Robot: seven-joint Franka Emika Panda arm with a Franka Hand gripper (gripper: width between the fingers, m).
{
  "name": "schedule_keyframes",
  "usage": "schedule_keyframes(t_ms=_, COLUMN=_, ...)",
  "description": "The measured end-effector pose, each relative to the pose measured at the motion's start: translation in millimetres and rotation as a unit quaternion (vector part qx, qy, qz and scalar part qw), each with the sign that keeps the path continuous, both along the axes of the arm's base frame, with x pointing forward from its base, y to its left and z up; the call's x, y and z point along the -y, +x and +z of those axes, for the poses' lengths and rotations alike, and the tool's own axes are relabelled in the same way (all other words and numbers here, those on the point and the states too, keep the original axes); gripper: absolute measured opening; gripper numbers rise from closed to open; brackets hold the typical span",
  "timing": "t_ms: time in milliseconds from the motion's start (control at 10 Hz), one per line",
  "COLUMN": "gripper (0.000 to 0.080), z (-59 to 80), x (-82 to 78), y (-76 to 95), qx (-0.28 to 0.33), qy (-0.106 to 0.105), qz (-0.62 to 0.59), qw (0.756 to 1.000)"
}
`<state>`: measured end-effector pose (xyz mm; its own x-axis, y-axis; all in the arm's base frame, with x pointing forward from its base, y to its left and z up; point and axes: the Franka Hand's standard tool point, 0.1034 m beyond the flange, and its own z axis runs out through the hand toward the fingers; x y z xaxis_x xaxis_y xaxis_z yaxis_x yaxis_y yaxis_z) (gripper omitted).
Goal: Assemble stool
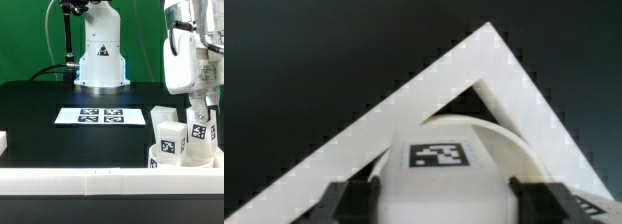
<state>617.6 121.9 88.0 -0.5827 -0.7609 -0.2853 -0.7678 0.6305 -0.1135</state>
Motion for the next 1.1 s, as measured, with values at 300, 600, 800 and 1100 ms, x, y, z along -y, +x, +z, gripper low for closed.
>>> schedule_keyframes(t_ms=300, gripper=0.0346, z=0.8, x=-0.1, y=0.3, qx=0.003, qy=0.0, qz=0.009, qw=1.0)
schedule_keyframes(t_ms=600, gripper=0.0628, z=27.8, x=-0.1, y=5.3, qx=0.028, qy=0.003, qz=0.038, qw=0.999)
schedule_keyframes(t_ms=800, gripper=0.0643, z=22.6, x=0.4, y=3.8, qx=0.033, qy=-0.015, qz=0.089, qw=0.995)
schedule_keyframes(t_ms=1100, gripper=0.0649, z=20.5, x=-6.2, y=1.0, qx=0.026, qy=-0.061, qz=0.245, qw=0.967)
